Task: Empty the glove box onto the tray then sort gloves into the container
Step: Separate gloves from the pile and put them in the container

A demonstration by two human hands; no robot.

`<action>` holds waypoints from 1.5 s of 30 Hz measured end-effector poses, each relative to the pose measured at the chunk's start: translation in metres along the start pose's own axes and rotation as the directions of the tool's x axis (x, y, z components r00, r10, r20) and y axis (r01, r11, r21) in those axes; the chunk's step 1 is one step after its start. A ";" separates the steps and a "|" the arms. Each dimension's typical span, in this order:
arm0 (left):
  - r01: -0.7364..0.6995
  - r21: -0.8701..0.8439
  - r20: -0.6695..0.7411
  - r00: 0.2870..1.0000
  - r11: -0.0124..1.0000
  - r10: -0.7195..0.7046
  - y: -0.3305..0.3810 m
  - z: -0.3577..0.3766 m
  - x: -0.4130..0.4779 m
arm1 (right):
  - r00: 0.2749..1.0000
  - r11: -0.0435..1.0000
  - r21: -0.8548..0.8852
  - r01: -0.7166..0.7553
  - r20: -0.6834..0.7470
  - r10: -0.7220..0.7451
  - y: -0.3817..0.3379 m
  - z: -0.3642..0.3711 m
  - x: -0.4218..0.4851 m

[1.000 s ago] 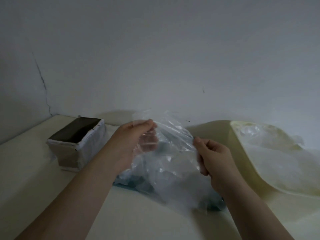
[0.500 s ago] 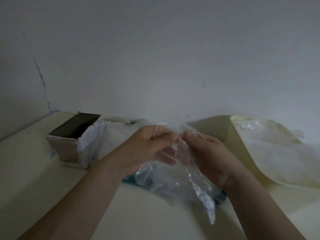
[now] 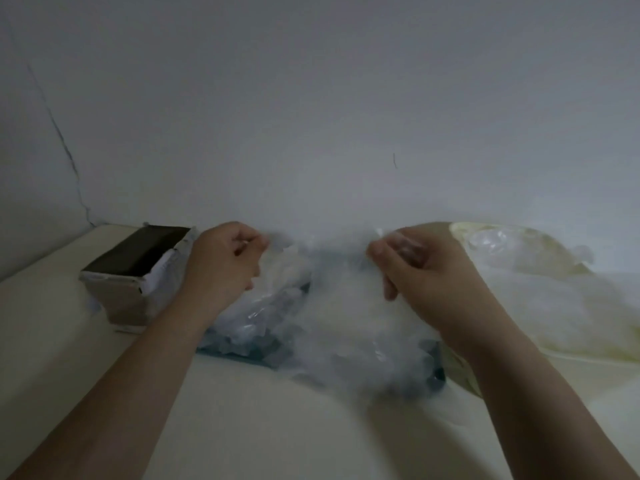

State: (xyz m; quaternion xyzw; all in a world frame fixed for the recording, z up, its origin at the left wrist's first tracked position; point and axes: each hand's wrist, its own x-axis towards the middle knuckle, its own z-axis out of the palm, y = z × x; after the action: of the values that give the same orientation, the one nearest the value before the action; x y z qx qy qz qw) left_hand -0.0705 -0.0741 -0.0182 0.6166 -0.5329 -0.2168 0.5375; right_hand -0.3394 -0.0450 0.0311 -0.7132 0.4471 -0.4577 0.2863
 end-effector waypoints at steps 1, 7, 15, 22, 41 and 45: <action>-0.061 -0.019 0.028 0.998 0.998 0.061 0.003 0.008 -0.004 | 0.990 1.000 -0.017 0.026 0.141 -0.024 -0.001 -0.002 -0.001; -0.403 0.216 0.689 0.708 0.889 0.154 -0.011 0.064 -0.043 | 0.688 0.997 -0.076 -0.009 0.723 0.061 0.006 -0.008 -0.006; -0.393 0.336 0.599 0.791 0.856 0.128 -0.011 0.059 -0.040 | 0.550 0.952 -0.303 0.053 0.804 0.226 0.001 -0.018 -0.007; -0.188 0.091 0.444 0.887 0.978 0.129 0.017 0.033 -0.025 | 0.698 0.904 -0.412 0.115 0.681 0.221 -0.010 -0.025 -0.003; 0.224 -0.422 0.344 0.936 0.879 -0.074 0.031 0.032 -0.031 | 0.942 0.875 -0.408 0.262 0.306 -0.139 0.019 -0.007 0.004; 0.237 -0.409 0.366 0.927 0.881 -0.079 0.039 0.028 -0.031 | 0.921 0.888 -0.293 0.355 0.272 -0.279 0.010 -0.006 0.001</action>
State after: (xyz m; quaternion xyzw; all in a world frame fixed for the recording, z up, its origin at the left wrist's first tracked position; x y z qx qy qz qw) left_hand -0.1212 -0.0533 -0.0021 0.4721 -0.5002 -0.4795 0.5450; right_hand -0.3487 -0.0501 0.0264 -0.8618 0.3604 -0.3326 0.1294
